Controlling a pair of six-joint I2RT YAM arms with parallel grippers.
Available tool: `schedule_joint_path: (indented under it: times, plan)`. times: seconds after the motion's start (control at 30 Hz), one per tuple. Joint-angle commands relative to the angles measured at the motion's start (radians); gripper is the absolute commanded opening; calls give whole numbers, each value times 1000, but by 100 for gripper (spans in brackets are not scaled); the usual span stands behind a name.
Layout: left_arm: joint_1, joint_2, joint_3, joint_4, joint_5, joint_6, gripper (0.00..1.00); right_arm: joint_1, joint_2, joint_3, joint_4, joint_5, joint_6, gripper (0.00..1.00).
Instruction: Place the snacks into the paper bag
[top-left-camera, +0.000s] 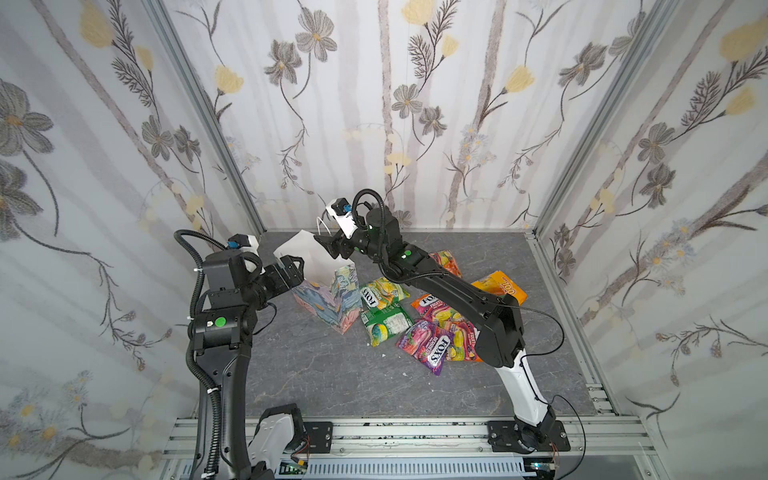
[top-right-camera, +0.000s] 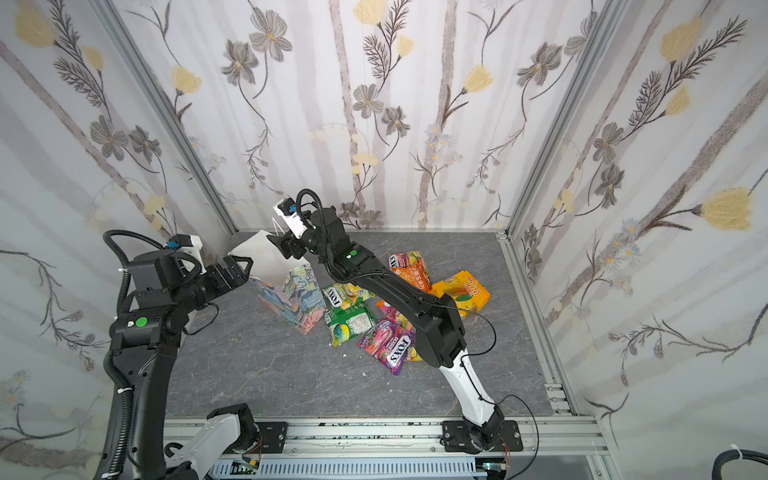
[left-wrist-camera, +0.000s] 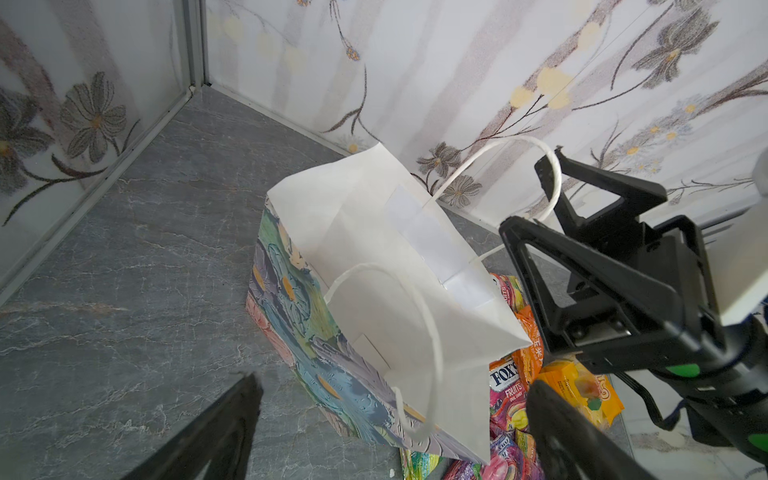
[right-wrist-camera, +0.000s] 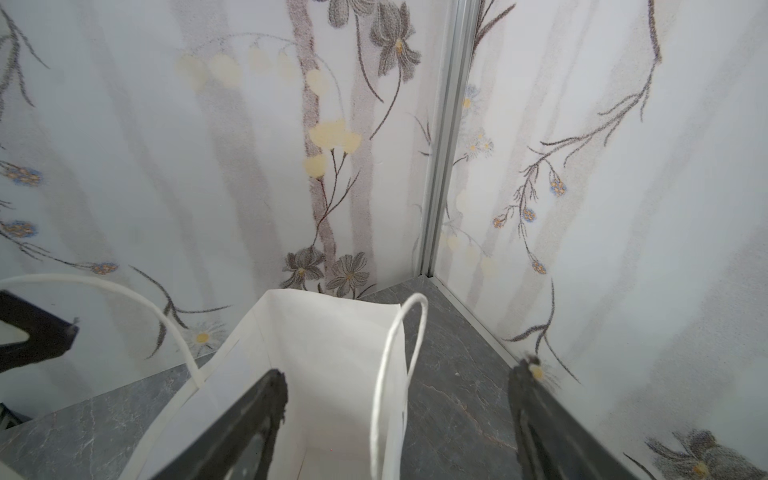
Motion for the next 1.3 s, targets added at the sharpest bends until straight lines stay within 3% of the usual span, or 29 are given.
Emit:
schedule_joint_path:
  times: [0.0,0.07,0.27,0.33,0.57,0.8,0.9,1.07,1.1,1.13,1.17,1.27]
  plan:
    - [-8,-1,-8,56,-11,-16,100,-1,16,30,5,12,-14,71]
    - [-14,-2,-14,71,-9,-21,100,0,13,30,5,13,-16,60]
    - [-50,7,-44,122,-10,-38,91,3,-4,30,-15,1,-27,11]
    - [-64,16,-48,127,-29,-37,88,6,-11,30,-25,1,-27,0]
    - [-96,53,-41,124,-136,-11,77,19,-41,30,-74,27,-19,0]
    - [-99,104,6,92,-209,34,35,29,-64,26,-121,57,44,0]
    - [-99,114,37,70,-266,61,32,30,-80,15,-137,62,82,0]
    - [-95,146,65,48,-321,102,12,39,-159,-116,-79,45,139,0]
    - [-95,155,102,39,-325,110,12,42,-182,-154,-56,48,153,0]
    - [-95,163,113,32,-332,114,23,44,-201,-191,-33,48,167,0]
    - [-94,171,125,25,-338,120,46,45,-221,-226,-6,47,187,0]
    - [-87,185,169,-3,-348,135,58,48,-272,-315,82,42,259,0]
